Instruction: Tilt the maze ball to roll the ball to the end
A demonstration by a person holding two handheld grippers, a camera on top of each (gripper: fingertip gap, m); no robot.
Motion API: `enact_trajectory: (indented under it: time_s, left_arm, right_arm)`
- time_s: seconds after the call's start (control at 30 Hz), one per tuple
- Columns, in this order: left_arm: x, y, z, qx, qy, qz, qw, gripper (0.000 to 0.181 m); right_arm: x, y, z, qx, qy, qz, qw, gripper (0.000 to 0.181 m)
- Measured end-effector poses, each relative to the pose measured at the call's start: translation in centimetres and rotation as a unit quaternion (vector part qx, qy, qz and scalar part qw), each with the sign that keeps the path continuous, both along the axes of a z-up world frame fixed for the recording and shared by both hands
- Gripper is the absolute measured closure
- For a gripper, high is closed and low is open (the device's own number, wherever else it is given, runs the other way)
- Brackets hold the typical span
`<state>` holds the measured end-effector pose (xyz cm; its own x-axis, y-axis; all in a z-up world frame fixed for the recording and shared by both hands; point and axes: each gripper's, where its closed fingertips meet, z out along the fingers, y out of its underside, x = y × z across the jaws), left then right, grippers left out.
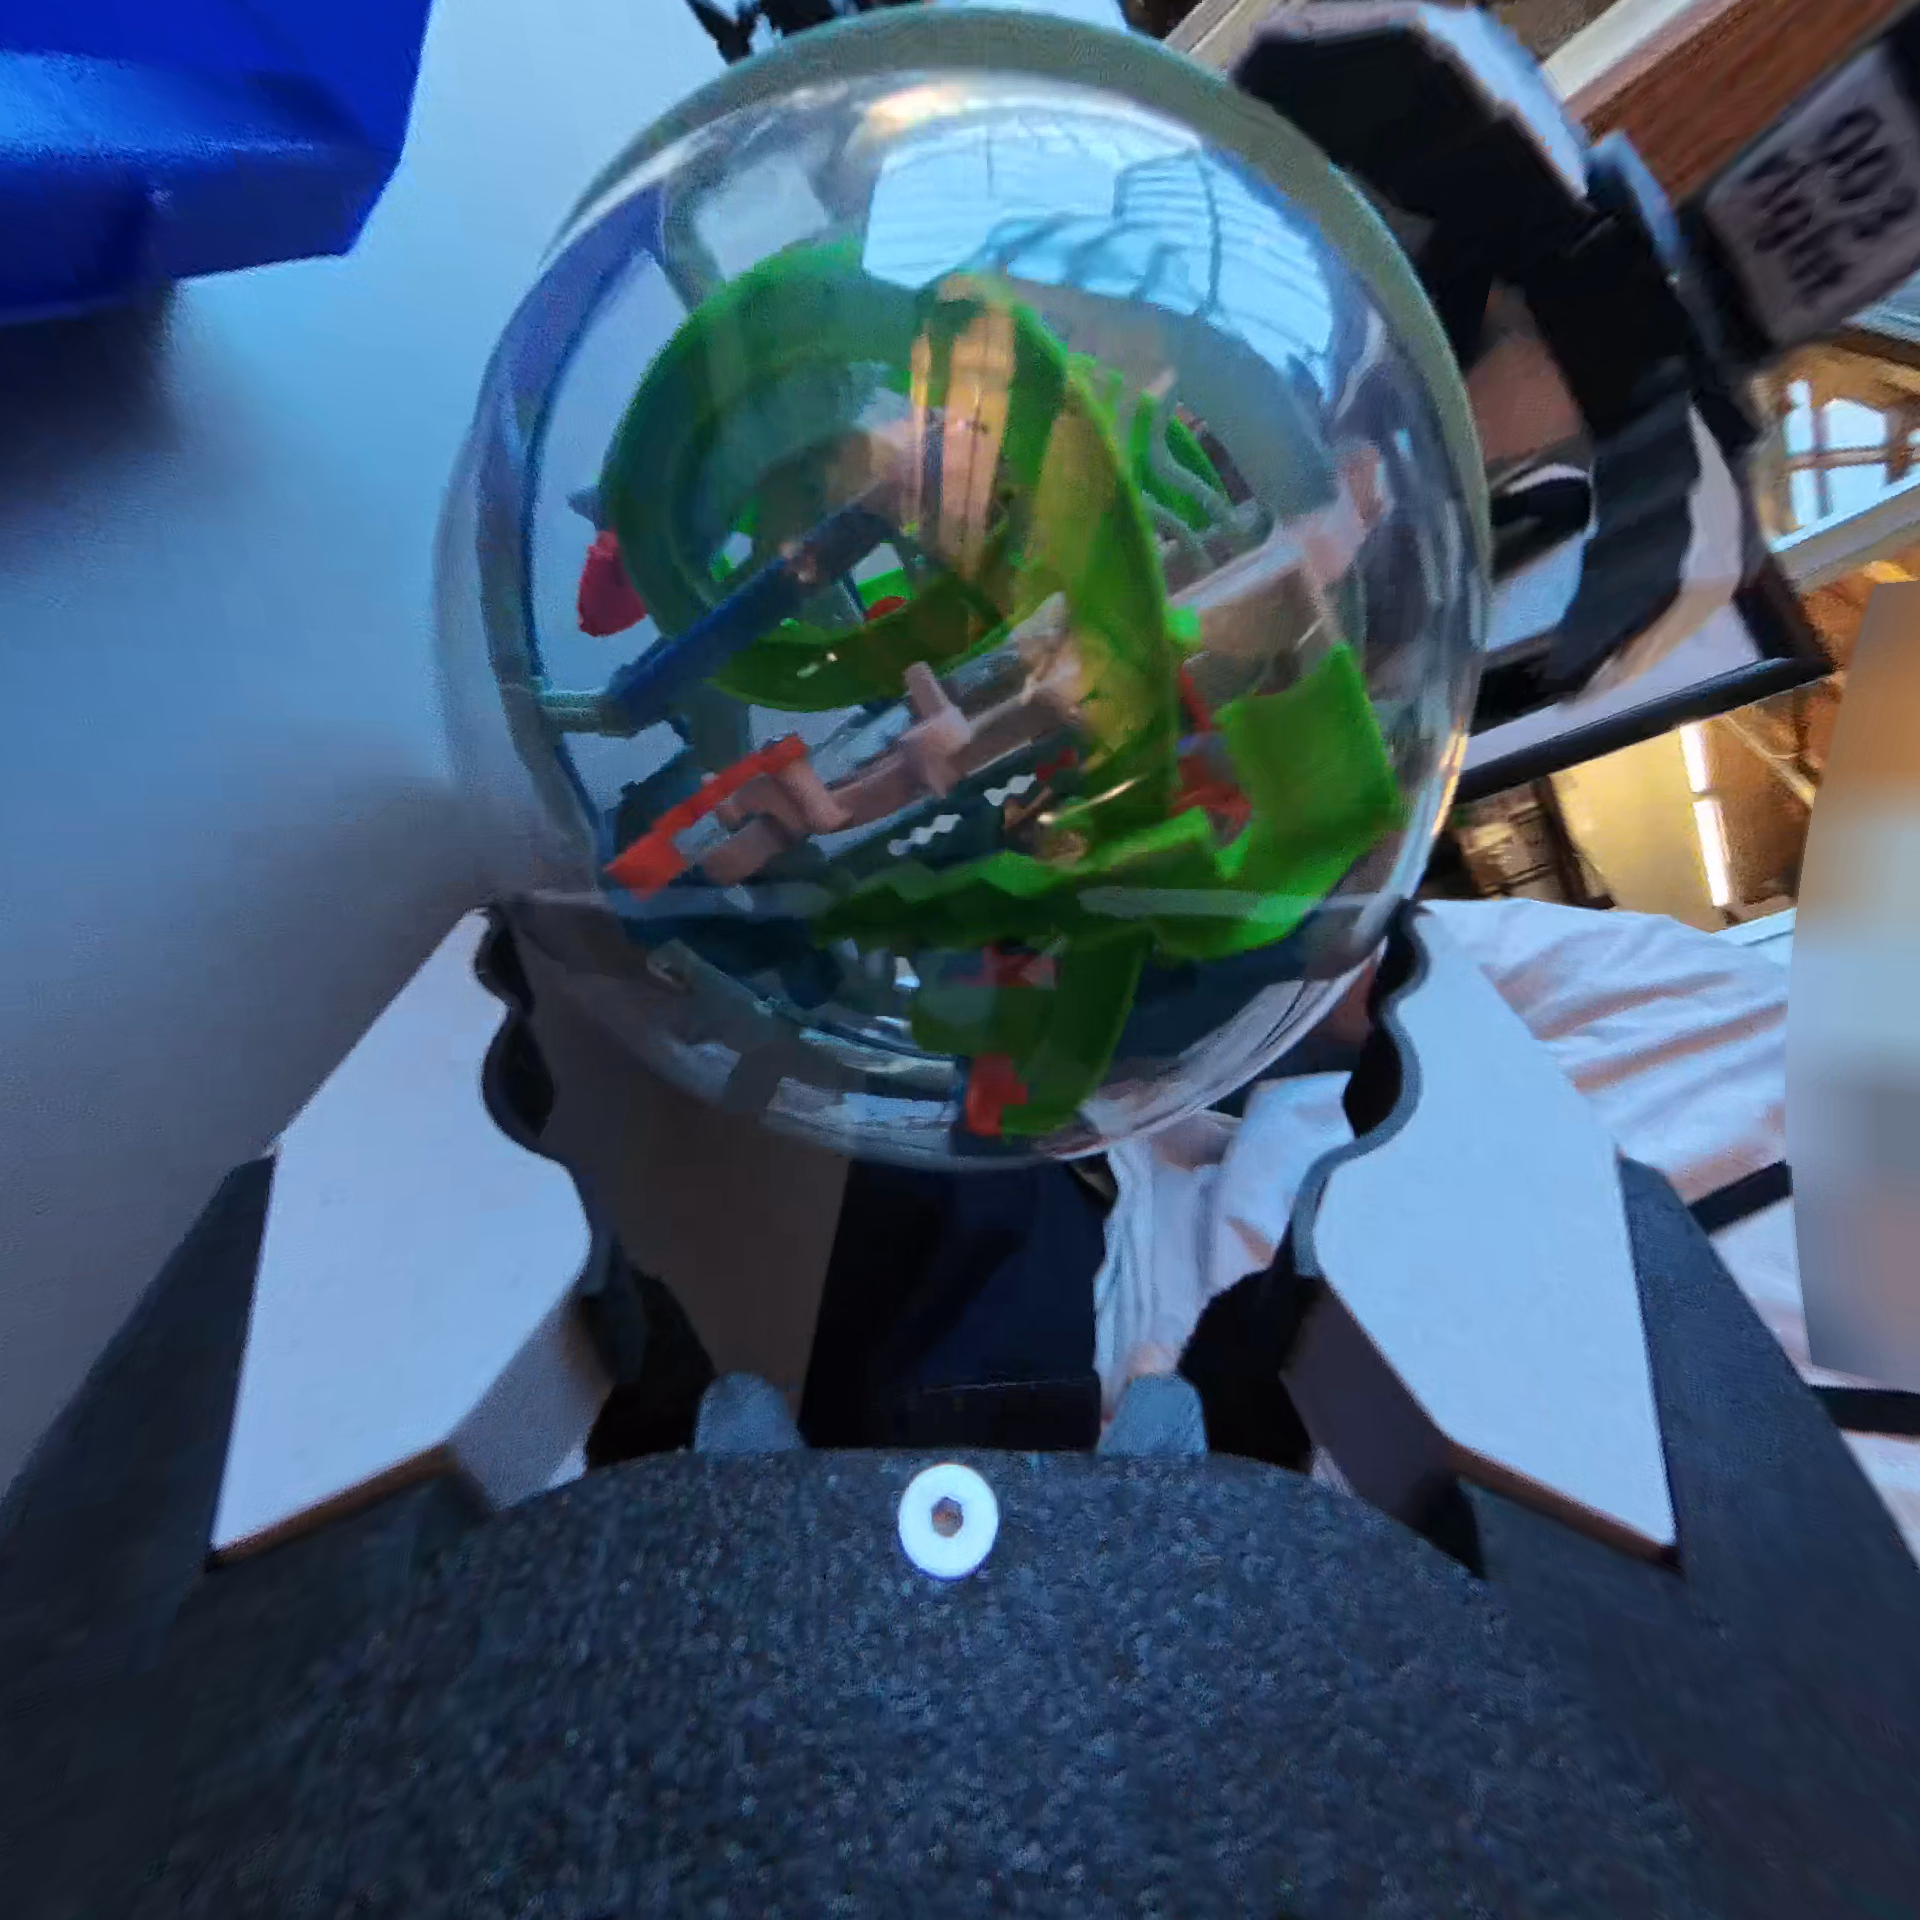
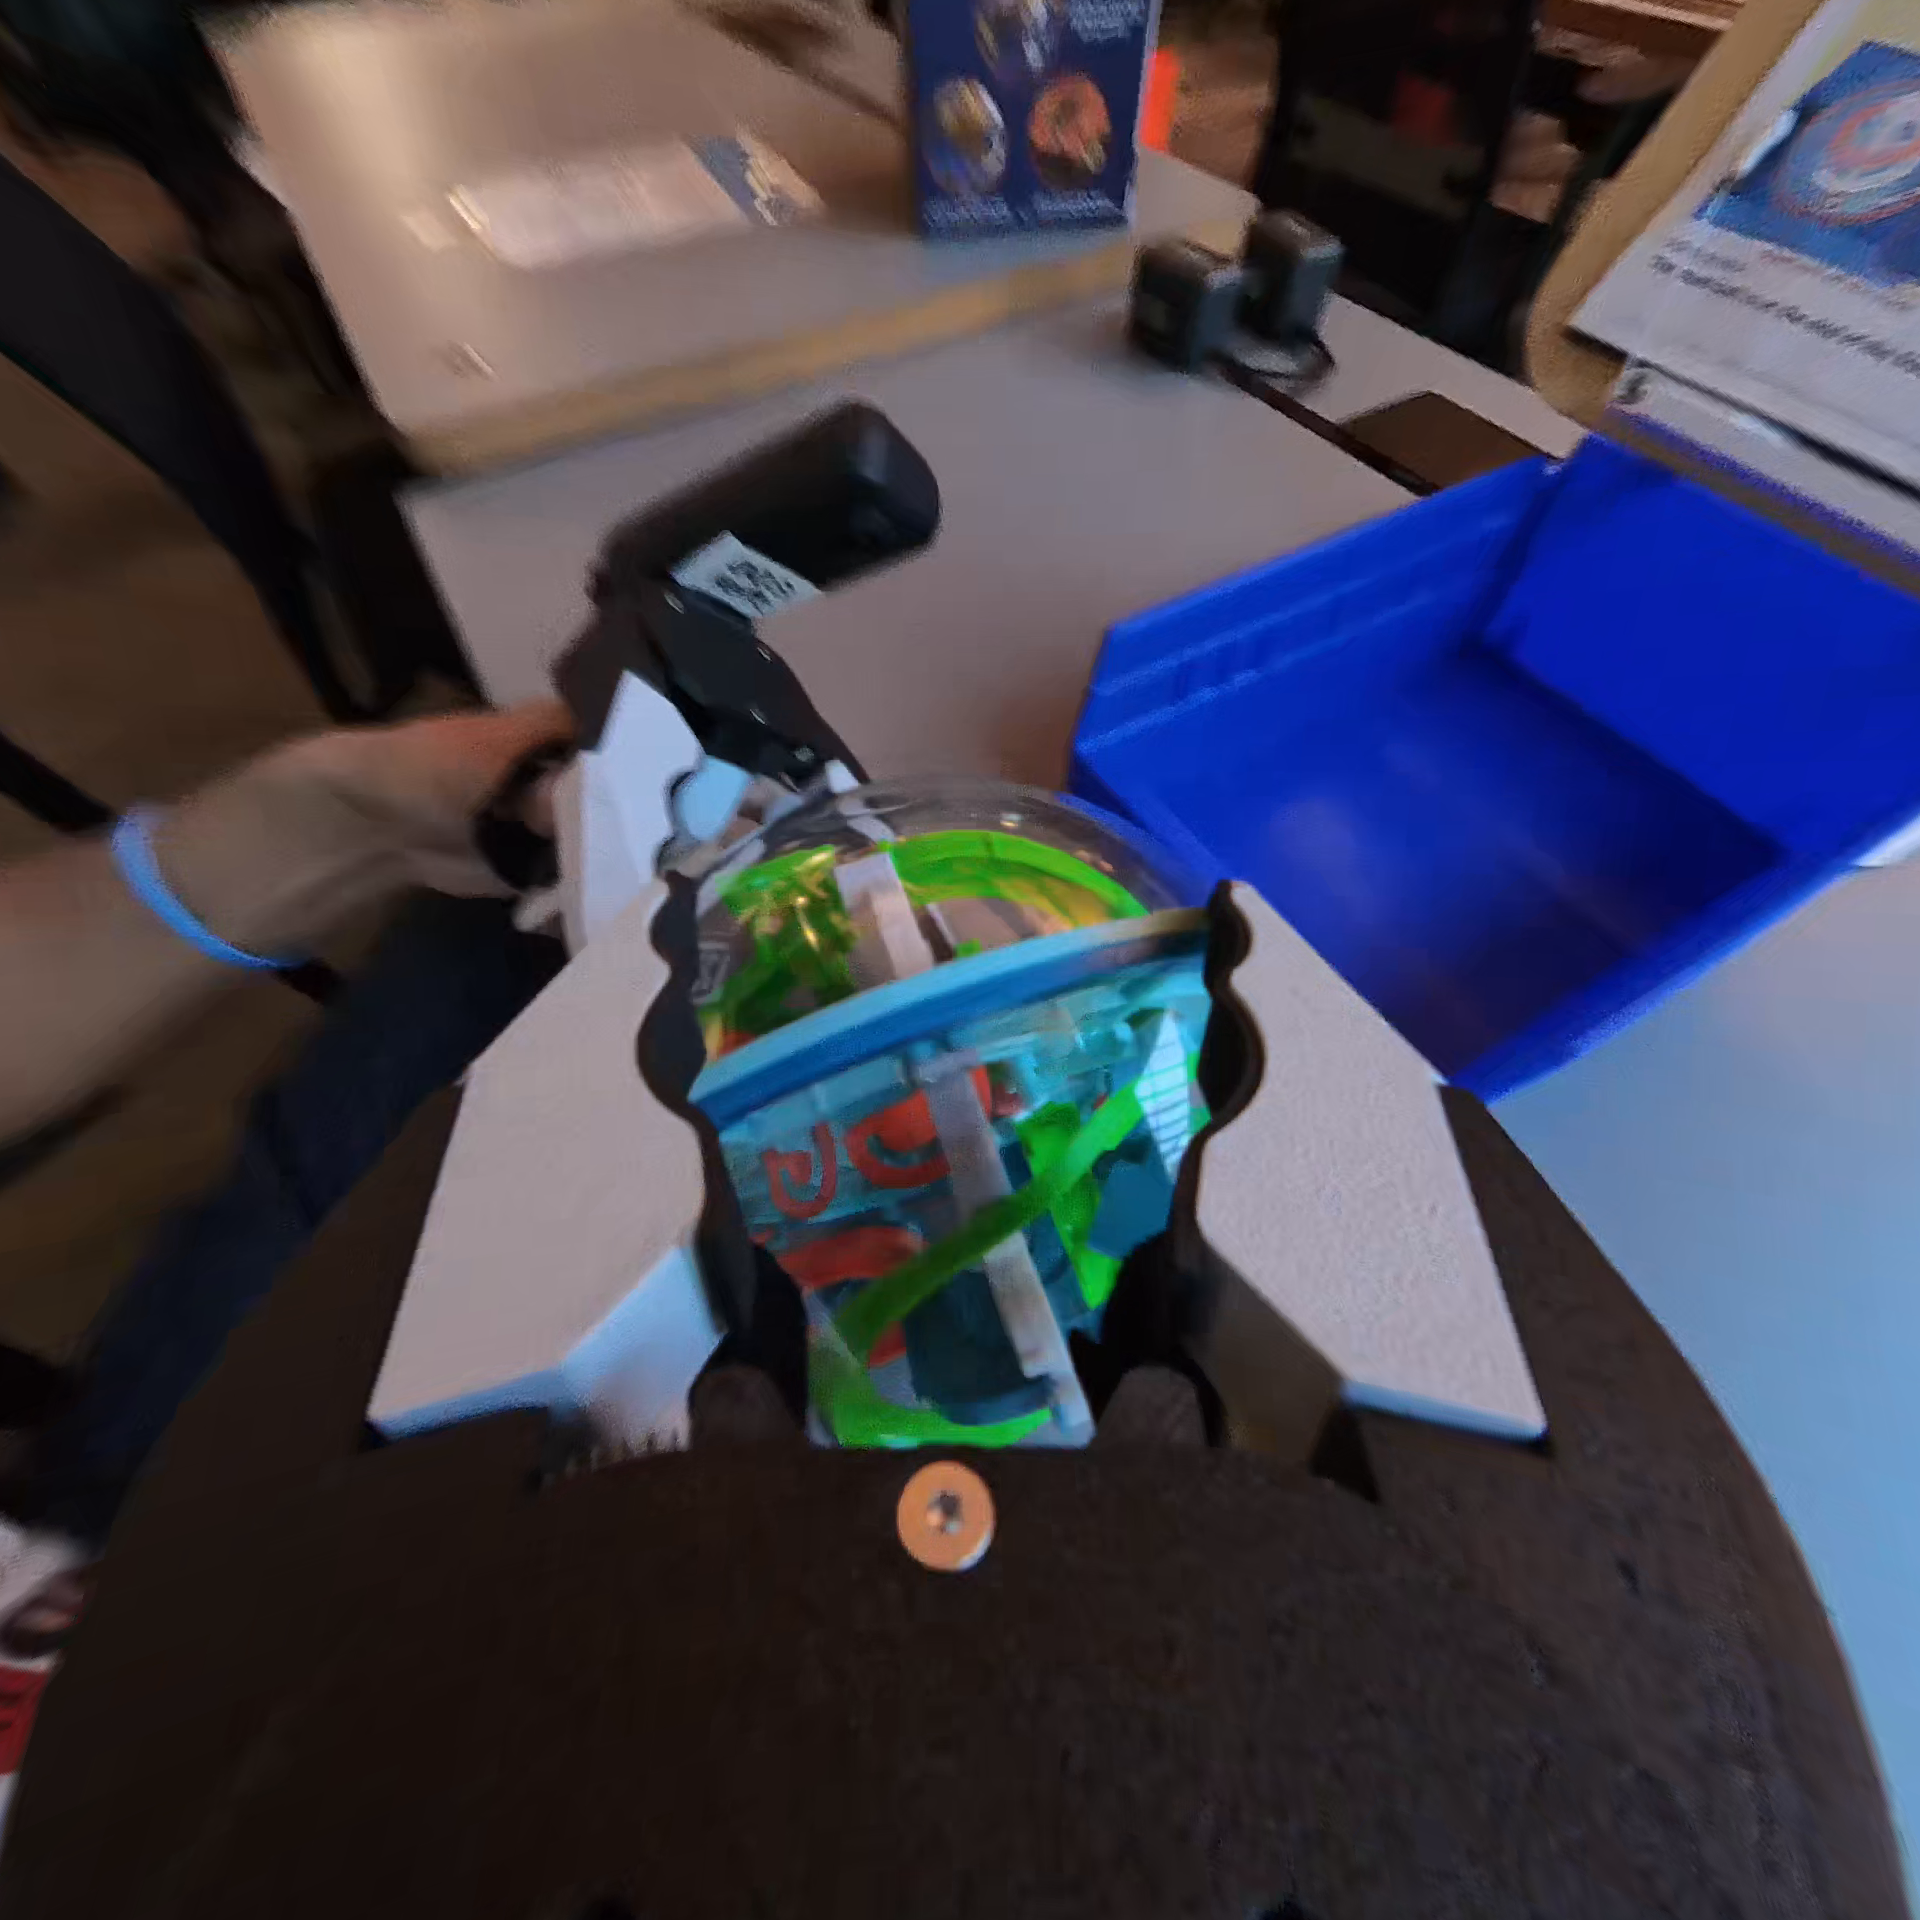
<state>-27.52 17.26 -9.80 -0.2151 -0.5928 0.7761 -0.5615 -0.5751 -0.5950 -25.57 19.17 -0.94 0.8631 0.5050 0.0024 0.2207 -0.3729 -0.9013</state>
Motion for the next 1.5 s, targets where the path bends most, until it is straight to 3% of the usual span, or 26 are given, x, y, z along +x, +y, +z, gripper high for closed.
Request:
enact_trajectory:
  time_s: [0.03, 0.13, 0.23, 0.3, 0.4, 0.5, 0.57, 0.67, 0.73, 0.8, 0.9, 1.0, 1.1, 1.23, 1.3, 1.37, 1.5]
  left_arm:
    - [0.2, -0.1, 0.0, 0.007, -0.001, 0.002, 1.0, 0.029]
    - [-0.2, 0.1, 0.0, 0.016, 0.0, 0.004, 1.0, 0.031]
    - [-1.9, 2.0, 0.6, 0.046, 0.009, 0.038, 0.998, 0.043]
    - [-3.7, 3.5, 1.9, 0.084, 0.011, 0.077, 0.993, 0.036]
    - [-5.6, 4.4, 4.1, 0.176, 0.026, 0.121, 0.977, 0.022]
    - [-5.9, 2.6, 5.8, 0.225, 0.044, 0.092, 0.969, 0.022]
    - [-5.6, 1.5, 6.2, 0.225, 0.061, 0.082, 0.969, 0.022]
    - [-5.6, 1.8, 5.2, 0.267, 0.107, 0.117, 0.95, 0.022]
    - [-6.0, 2.0, 3.4, 0.29, 0.139, 0.136, 0.937, 0.022]
    - [-6.6, 1.7, 2.6, 0.275, 0.13, 0.14, 0.942, 0.023]
    - [-7.1, 1.7, 2.2, 0.213, 0.096, 0.156, 0.96, 0.022]
    - [-7.4, 0.8, 1.0, 0.182, 0.068, 0.133, 0.972, 0.022]
    - [-7.2, 0.6, 0.3, 0.159, 0.036, 0.151, 0.975, 0.022]
    - [-7.2, -0.1, 0.7, 0.214, 0.01, 0.138, 0.967, 0.022]
    - [-7.0, -0.4, 2.7, 0.267, -0.024, 0.149, 0.952, 0.022]
    - [-7.1, -1.2, 5.9, 0.355, -0.058, 0.152, 0.921, 0.022]
    - [-8.0, -4.9, 13.7, 0.534, -0.145, 0.154, 0.818, 0.022]
  right_arm:
    - [-0.2, 0.1, -0.3, 0.001, -0.024, -0.007, 1.0, 0.076]
    - [-0.4, 0.1, -0.4, -0.003, -0.034, -0.018, 0.999, 0.075]
    - [-0.7, 0.5, -0.7, -0.001, -0.061, -0.028, 0.998, 0.073]
    - [-2.1, 0.8, -0.7, -0.003, -0.058, -0.017, 0.998, 0.064]
    - [-5.0, 1.4, 0.4, 0.0, -0.025, 0.025, 0.999, 0.066]
    - [-7.3, 1.0, 1.8, -0.005, 0.033, 0.084, 0.996, 0.074]
    - [-6.3, 0.7, 2.7, 0.012, 0.06, 0.095, 0.994, 0.069]
    - [-1.4, 0.1, 2.2, -0.007, 0.1, 0.087, 0.991, 0.063]
    - [1.5, -0.8, 0.3, -0.06, 0.168, 0.112, 0.978, 0.061]
    - [2.8, -1.0, -3.4, -0.123, 0.235, 0.127, 0.956, 0.057]
    - [-0.8, -3.1, -7.6, -0.205, 0.341, 0.222, 0.89, 0.043]
    - [-4.8, -4.2, -9.3, -0.221, 0.382, 0.277, 0.854, 0.029]
    - [-5.5, -2.9, -9.7, -0.195, 0.35, 0.231, 0.887, 0.027]
    - [-5.2, -3.2, -8.5, -0.144, 0.275, 0.237, 0.921, 0.027]
    - [-4.9, -3.1, -5.6, -0.058, 0.261, 0.241, 0.933, 0.027]
    - [-5.1, -3.9, -2.4, 0.032, 0.223, 0.262, 0.938, 0.027]
    - [-6.1, -7.6, 3.7, 0.181, 0.114, 0.306, 0.928, 0.027]
